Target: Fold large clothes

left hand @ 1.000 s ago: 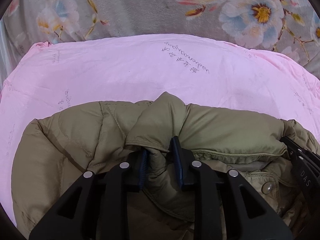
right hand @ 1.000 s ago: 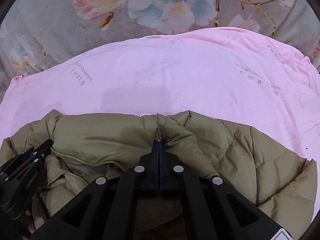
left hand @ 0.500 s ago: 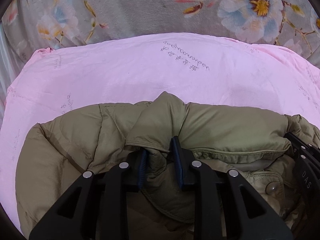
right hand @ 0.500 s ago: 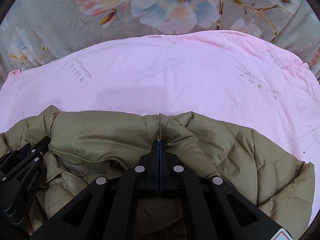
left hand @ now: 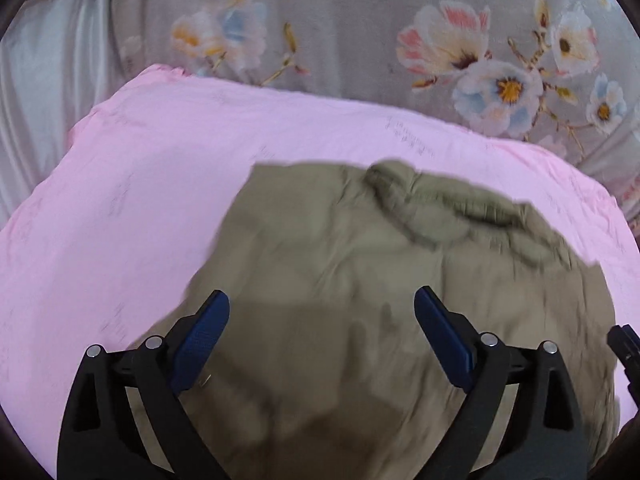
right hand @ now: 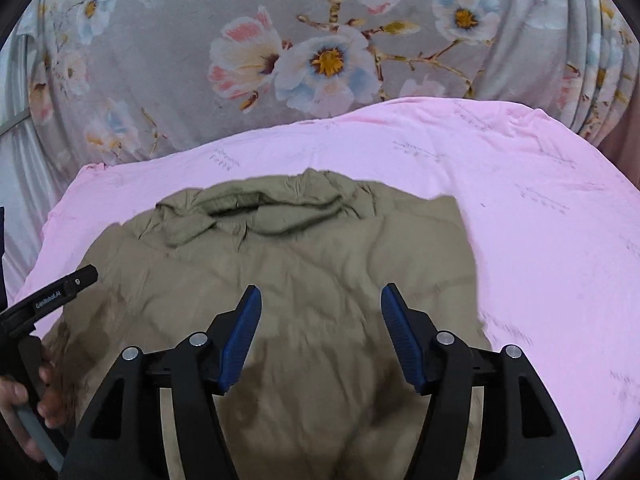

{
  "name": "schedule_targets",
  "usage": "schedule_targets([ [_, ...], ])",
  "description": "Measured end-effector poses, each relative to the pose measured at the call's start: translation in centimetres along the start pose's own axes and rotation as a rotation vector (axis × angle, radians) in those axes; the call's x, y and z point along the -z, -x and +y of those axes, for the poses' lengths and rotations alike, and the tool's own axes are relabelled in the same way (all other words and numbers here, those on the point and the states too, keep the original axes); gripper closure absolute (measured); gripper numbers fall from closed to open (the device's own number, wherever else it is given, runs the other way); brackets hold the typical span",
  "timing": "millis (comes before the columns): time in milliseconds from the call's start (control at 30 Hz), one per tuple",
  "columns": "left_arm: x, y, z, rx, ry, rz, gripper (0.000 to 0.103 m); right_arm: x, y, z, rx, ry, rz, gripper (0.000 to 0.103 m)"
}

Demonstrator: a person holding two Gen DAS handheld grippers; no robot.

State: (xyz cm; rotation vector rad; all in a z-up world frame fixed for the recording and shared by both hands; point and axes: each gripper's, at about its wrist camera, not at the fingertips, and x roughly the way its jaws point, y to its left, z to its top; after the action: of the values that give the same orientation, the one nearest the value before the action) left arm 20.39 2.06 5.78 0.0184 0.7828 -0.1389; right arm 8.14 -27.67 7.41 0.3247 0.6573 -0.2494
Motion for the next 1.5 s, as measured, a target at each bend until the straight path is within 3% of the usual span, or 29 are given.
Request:
schedule_targets([
  [233,7.1,6.7,8.6,-0.002,0.113,0.075,0.012,9.1,8.4,-4.2,0.032,-0.01,0.052,0.037],
  [367,10.4,8.9,13.2,-0.023,0.192,0.128,0.012,12.9,11.2,-5.4,0.057,0.005,0.093,0.035],
  [500,13.5,10.5,16.3,0.062,0.318,0.186,0.012,16.4,13.0,-6.2,0.064,0.006,0.144,0.031],
  [600,14.3,11.9,16.2,0.098,0.333,0.179,0.012,17.9,14.4,-7.1,0.029,-0.052,0.156,0.029],
  [700,14.7,12.1,15.0,0.18,0.337,0.197,0.012,18.8,15.0,-7.3,-0.016,-0.088,0.184,0.029],
  [800,15.0,12.1,13.5,0.198,0.311,0.202,0.014,19.4,15.4,-7.4,-0.078,-0.127,0.199,0.028],
  [833,15.1,12.1,13.0,0.217,0.302,0.206,0.017,19.6,15.4,-7.3,-0.099,-0.139,0.203,0.028],
  [867,15.3,12.1,12.3,0.25,0.293,0.219,0.034,19.7,15.5,-7.3,-0.114,-0.144,0.204,0.028],
  [900,15.4,12.1,11.7,0.264,0.28,0.235,0.044,19.9,15.6,-7.0,-0.13,-0.144,0.203,0.034],
  [933,15.5,12.2,11.2,0.254,0.263,0.233,0.049,20.0,15.7,-6.8,-0.14,-0.14,0.204,0.048],
  [967,15.6,12.7,10.8,0.254,0.241,0.225,0.067,20.0,15.6,-6.5,-0.156,-0.133,0.209,0.056],
  [1000,15.5,13.1,10.5,0.261,0.226,0.216,0.078,20.0,15.7,-6.2,-0.17,-0.128,0.213,0.073],
  [1033,15.3,13.7,10.4,0.267,0.218,0.205,0.082,19.8,16.0,-6.0,-0.194,-0.126,0.209,0.085],
  [1100,14.7,15.7,10.6,0.295,0.215,0.171,0.09,19.2,16.9,-5.7,-0.218,-0.129,0.186,0.091],
  [1200,13.3,19.4,11.0,0.336,0.207,0.108,0.093,17.6,19.8,-5.9,-0.289,-0.144,0.11,0.094],
  [1400,11.4,28.9,11.0,0.383,0.139,-0.055,0.094,14.2,29.0,-6.2,-0.364,-0.076,-0.12,0.094],
  [1500,10.6,33.2,10.9,0.416,0.117,-0.119,0.094,13.0,32.5,-6.0,-0.383,-0.045,-0.195,0.094],
])
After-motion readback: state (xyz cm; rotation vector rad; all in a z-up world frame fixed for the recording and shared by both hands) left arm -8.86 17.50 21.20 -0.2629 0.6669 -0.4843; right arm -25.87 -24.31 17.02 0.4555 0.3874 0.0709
